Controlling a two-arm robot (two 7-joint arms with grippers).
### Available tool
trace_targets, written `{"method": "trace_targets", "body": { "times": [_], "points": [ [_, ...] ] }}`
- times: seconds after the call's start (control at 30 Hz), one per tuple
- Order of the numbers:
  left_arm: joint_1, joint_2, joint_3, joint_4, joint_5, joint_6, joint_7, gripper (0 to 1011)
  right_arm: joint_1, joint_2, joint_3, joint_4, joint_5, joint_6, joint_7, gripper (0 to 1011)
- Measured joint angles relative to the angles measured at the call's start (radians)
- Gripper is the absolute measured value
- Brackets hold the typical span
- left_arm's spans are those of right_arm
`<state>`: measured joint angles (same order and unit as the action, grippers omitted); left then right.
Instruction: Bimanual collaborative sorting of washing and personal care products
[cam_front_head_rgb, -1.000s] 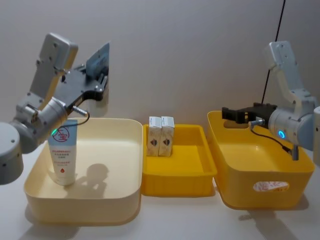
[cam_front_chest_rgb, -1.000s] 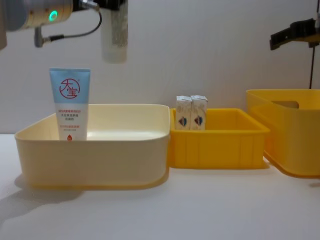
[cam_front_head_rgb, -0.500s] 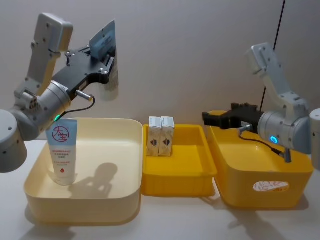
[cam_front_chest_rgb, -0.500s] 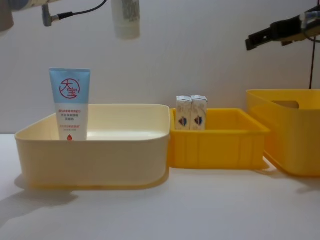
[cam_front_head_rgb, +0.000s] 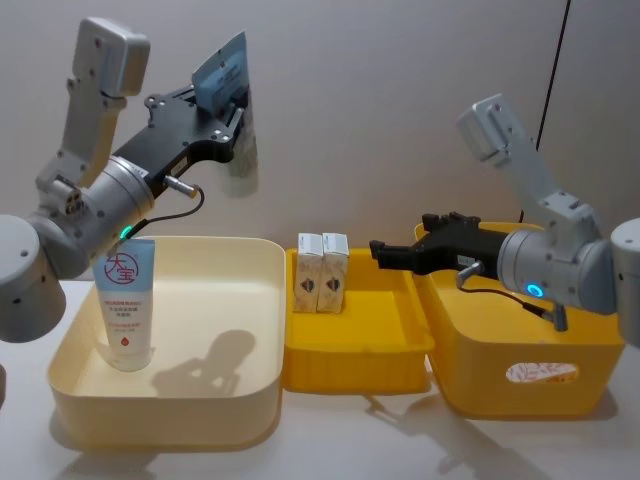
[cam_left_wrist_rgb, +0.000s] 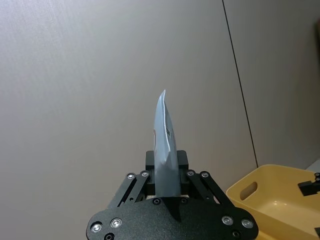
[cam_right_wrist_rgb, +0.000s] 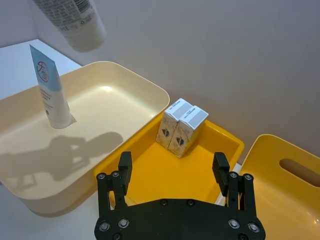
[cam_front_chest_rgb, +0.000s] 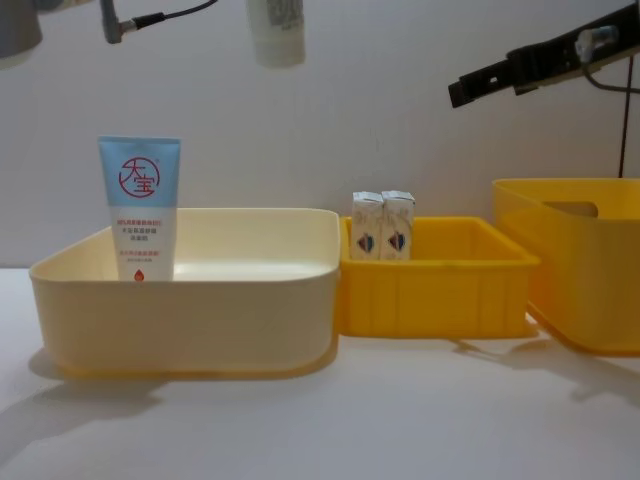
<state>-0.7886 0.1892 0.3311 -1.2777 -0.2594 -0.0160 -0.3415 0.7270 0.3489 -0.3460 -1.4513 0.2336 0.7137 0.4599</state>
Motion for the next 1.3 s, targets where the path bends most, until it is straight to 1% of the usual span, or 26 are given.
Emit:
{"method": "trace_targets", "body": {
  "times": [0.17, 0.27, 0.43, 0.47, 0.5, 0.63, 0.7, 0.8, 0.9, 0.93, 1.0, 1.03, 1.13, 1.3],
  "points": [
    [0.004, -0.005, 0.002, -0.009, -0.013, 0.009, -0.009, 237, 0.003, -0.011, -0.011, 0.007, -0.001, -0.024, -0.003, 1001],
    [0.008, -0.007, 0.003, -0.017, -0.023, 0.016, -0.013, 238, 0.008, -0.024, -0.020, 0.017, -0.005, -0.054, -0.010, 1001],
    [0.021, -0.011, 0.005, -0.036, -0.039, 0.028, -0.017, 238, 0.024, -0.051, -0.043, 0.050, -0.011, -0.125, -0.010, 1001],
    [0.026, -0.011, 0.006, -0.042, -0.043, 0.031, -0.018, 238, 0.031, -0.061, -0.051, 0.064, -0.013, -0.149, -0.008, 1001],
    [0.028, -0.011, 0.007, -0.044, -0.045, 0.033, -0.018, 237, 0.034, -0.065, -0.055, 0.071, -0.013, -0.156, -0.007, 1001],
    [0.035, -0.012, 0.010, -0.052, -0.051, 0.039, -0.018, 237, 0.053, -0.085, -0.079, 0.104, -0.015, -0.211, 0.011, 1001],
    [0.039, -0.012, 0.012, -0.057, -0.056, 0.043, -0.019, 238, 0.063, -0.092, -0.089, 0.119, -0.016, -0.227, 0.020, 1001],
    [0.042, -0.012, 0.015, -0.061, -0.060, 0.045, -0.019, 238, 0.086, -0.106, -0.115, 0.150, -0.019, -0.266, 0.050, 1001],
    [0.043, -0.012, 0.018, -0.062, -0.065, 0.047, -0.021, 238, 0.103, -0.113, -0.134, 0.170, -0.023, -0.285, 0.070, 1001],
    [0.044, -0.012, 0.019, -0.062, -0.067, 0.047, -0.022, 238, 0.115, -0.117, -0.147, 0.185, -0.026, -0.296, 0.085, 1001],
    [0.044, -0.011, 0.021, -0.063, -0.069, 0.047, -0.023, 237, 0.126, -0.121, -0.157, 0.195, -0.030, -0.304, 0.094, 1001],
    [0.045, -0.011, 0.021, -0.063, -0.069, 0.047, -0.023, 238, 0.135, -0.123, -0.169, 0.206, -0.035, -0.314, 0.105, 1001],
    [0.046, -0.009, 0.024, -0.063, -0.074, 0.047, -0.024, 237, 0.157, -0.129, -0.192, 0.230, -0.046, -0.330, 0.120, 1001],
    [0.048, -0.007, 0.027, -0.064, -0.078, 0.047, -0.024, 237, 0.179, -0.136, -0.216, 0.253, -0.062, -0.345, 0.124, 1001]
  ]
}}
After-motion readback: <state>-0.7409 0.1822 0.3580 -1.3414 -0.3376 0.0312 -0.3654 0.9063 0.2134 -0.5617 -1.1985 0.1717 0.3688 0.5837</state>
